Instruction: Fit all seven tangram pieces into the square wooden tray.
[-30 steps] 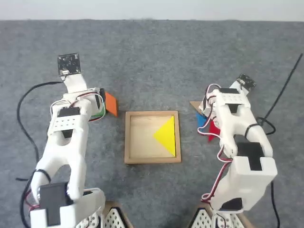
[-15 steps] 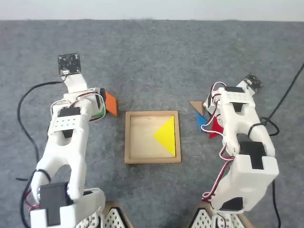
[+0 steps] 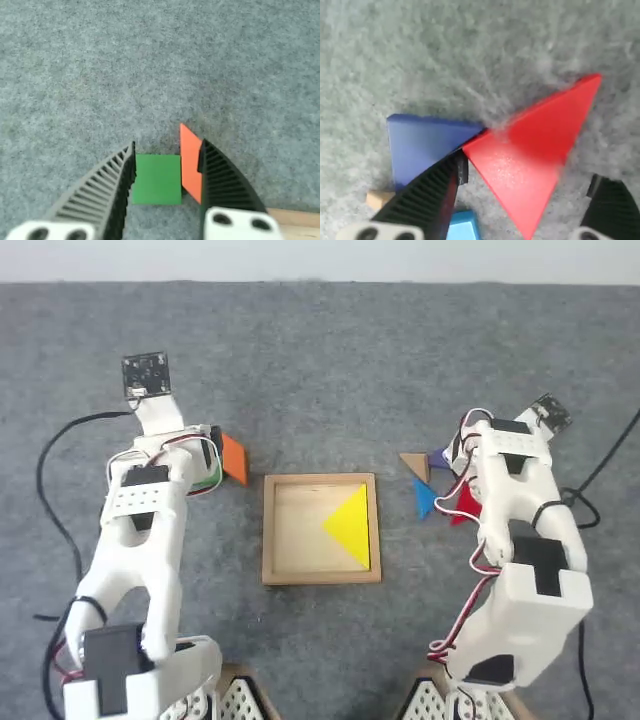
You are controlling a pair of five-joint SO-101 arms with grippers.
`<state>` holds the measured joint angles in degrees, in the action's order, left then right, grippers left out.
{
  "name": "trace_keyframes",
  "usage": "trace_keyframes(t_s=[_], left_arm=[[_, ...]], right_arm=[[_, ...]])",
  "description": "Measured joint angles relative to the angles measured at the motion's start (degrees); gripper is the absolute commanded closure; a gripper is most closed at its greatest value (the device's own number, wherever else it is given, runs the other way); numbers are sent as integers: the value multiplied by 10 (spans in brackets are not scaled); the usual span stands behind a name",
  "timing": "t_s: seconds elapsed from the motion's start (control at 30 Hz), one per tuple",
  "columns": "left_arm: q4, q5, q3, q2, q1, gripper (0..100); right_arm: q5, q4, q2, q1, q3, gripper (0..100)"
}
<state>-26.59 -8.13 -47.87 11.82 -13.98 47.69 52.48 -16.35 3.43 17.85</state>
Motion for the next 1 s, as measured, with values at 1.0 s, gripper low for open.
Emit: trace_keyframes(t_s=[1.0], left_arm=[[0, 0, 0, 0, 0, 799]], right_arm=[[-66, 105, 56, 88, 11, 626]])
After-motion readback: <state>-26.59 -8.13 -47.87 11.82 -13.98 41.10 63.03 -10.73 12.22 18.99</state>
